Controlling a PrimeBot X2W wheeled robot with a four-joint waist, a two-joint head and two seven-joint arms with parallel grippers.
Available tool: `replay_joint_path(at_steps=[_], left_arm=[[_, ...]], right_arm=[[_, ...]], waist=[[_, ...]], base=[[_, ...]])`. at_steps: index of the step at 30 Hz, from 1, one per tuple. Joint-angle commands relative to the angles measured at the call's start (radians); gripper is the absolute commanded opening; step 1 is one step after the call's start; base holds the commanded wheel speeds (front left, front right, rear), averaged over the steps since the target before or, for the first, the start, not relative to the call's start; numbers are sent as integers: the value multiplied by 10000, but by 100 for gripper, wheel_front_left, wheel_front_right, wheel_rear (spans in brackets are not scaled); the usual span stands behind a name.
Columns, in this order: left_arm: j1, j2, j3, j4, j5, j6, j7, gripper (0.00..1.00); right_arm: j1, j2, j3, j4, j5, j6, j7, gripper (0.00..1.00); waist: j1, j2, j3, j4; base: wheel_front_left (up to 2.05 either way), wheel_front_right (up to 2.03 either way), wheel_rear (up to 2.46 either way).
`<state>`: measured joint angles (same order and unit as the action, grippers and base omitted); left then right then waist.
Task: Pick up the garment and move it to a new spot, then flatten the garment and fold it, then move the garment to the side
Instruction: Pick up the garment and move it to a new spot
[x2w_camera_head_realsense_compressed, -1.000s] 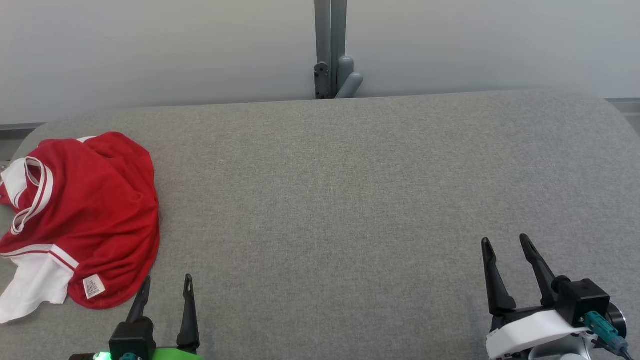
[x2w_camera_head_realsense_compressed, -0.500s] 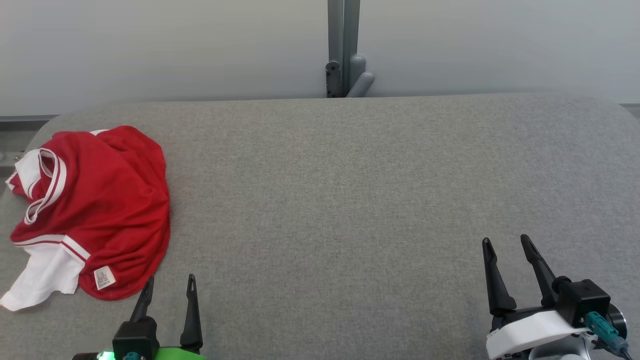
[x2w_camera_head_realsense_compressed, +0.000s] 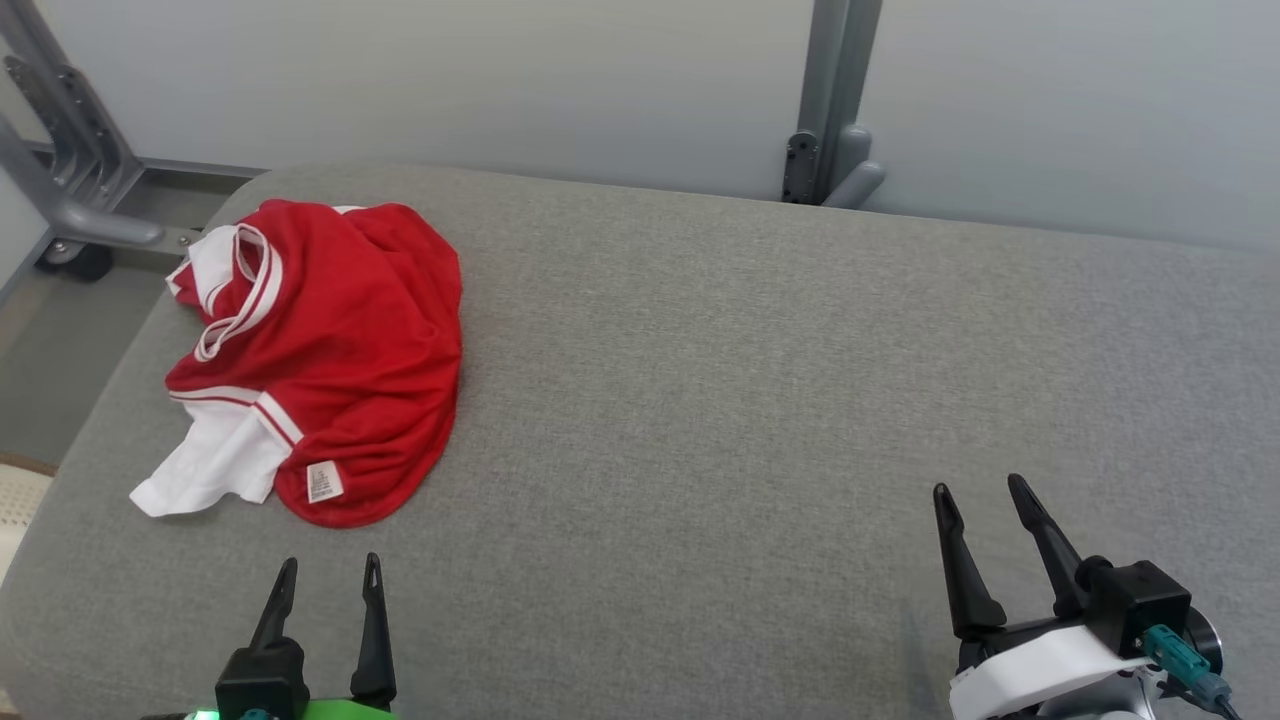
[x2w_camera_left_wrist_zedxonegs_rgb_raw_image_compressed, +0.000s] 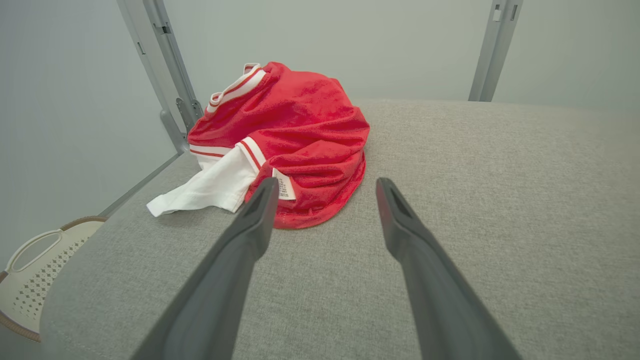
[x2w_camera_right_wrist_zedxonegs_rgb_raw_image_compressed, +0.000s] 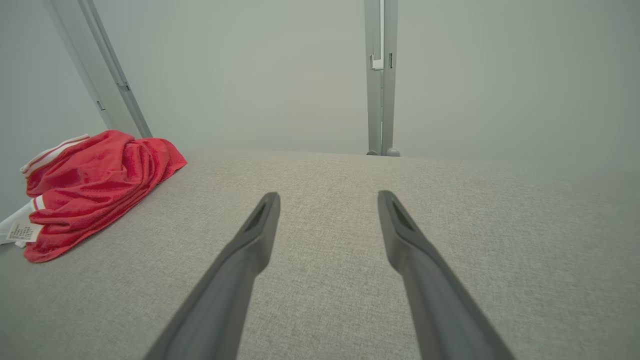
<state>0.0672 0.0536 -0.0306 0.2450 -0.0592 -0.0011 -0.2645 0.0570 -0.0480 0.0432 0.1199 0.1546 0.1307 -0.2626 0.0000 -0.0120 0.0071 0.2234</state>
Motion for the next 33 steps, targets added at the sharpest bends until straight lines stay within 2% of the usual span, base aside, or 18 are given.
replay_joint_path(at_steps=[1,9,17,22,26,33], left_arm=[[90,20,47,12,14,-4,-1,100],[239,1,242,-35,-79,-50,-1,100],[-1028,-13,469,126,-409,-393,-1,100],[-2898,146,910,1469,-1191,-733,58,100],[-4506,562,1101,2782,-1527,-870,489,100],[-6428,1427,1085,5233,-1577,-940,1556,100]], right_arm=[[-30,-43,7,16,21,1,-35,100],[-164,-43,302,97,46,1,-35,100],[-542,-43,365,3,-369,1,-35,100],[-1166,-80,452,-121,-774,1,-35,100],[-1624,-130,513,-195,-923,1,-35,100],[-1991,-128,668,-119,-1025,1,-35,100]], waist=[[0,120,-8,576],[0,120,33,909],[0,120,1001,455],[0,120,2232,70],[0,120,3094,-224],[0,120,3725,-641]], base=[[0,0,0],[0,0,0],[0,0,0],[0,0,0],[0,0,0],[0,0,0]])
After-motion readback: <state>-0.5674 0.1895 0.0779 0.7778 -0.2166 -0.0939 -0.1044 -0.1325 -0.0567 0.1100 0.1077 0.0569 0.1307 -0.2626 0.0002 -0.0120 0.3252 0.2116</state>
